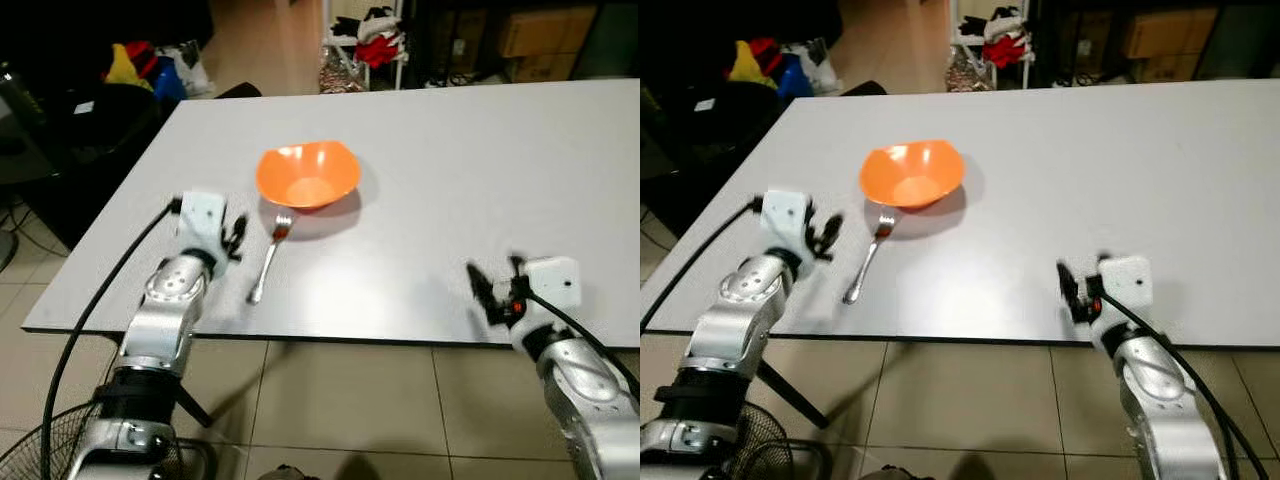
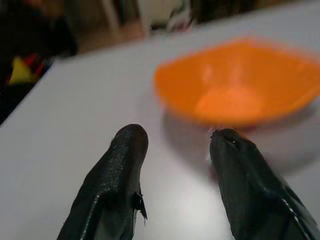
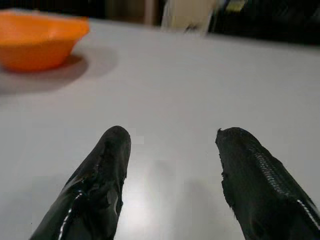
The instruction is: Setting the table
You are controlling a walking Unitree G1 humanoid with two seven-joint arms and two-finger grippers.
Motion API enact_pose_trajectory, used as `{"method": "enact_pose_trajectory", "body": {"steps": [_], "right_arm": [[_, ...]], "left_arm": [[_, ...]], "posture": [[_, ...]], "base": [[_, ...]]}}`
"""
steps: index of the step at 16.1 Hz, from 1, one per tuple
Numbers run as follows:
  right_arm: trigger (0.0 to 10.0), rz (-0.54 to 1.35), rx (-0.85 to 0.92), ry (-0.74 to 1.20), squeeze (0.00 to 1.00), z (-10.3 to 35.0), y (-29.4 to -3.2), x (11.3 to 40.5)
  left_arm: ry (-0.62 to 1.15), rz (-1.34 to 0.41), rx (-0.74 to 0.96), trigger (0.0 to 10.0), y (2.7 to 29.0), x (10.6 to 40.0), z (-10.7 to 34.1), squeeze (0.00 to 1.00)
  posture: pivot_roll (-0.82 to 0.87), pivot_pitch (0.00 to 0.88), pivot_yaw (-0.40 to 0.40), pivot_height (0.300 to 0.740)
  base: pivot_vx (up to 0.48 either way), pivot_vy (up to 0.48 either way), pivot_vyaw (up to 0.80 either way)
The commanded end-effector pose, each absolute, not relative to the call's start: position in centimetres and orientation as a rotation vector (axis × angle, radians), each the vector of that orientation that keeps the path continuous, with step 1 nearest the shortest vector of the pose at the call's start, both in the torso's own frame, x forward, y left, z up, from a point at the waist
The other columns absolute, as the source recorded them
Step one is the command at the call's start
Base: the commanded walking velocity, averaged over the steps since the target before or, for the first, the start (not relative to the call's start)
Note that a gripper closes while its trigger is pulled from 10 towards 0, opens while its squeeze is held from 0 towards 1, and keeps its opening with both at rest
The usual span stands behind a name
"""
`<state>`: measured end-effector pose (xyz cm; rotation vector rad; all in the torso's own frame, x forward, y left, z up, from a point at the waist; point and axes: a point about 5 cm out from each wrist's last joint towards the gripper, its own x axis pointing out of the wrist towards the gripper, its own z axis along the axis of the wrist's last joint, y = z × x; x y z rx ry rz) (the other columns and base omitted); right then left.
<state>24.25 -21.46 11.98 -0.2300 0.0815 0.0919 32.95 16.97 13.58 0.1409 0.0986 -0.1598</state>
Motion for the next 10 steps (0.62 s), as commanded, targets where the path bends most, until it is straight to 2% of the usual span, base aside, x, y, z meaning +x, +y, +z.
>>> {"method": "enact_pose_trajectory", "body": {"steps": [1,4,7,9,10], "right_arm": [[10.0,0.069,-0.363,-0.014,0.00,12.4,-21.0,24.7],[10.0,-0.007,-0.417,-0.121,0.00,12.3,-21.6,25.4],[10.0,-0.074,-0.356,-0.186,0.00,13.5,-22.2,27.3],[10.0,0.084,-0.133,-0.211,0.00,15.3,-19.2,27.2],[10.0,0.177,-0.158,-0.230,0.00,16.4,-17.1,26.5]], "left_arm": [[-0.003,-0.172,0.141,10.0,16.9,32.5,15.1,0.00],[-0.082,-0.200,0.152,10.0,16.3,31.3,15.9,0.00],[-0.127,-0.193,0.128,10.0,15.8,29.6,16.5,0.00],[-0.109,-0.215,0.106,10.0,14.8,29.1,16.6,0.00],[-0.081,-0.213,0.106,10.0,14.6,28.5,16.3,0.00]], "posture": [[-0.05,0.000,0.140,0.740],[-0.05,0.000,0.133,0.740],[-0.04,0.000,0.125,0.740],[-0.02,0.000,0.112,0.740],[-0.01,0.000,0.108,0.740]], "base": [[0.000,0.000,0.00],[0.000,0.000,0.00],[0.000,0.000,0.00],[0.000,0.000,0.00],[0.000,0.000,0.00]]}}
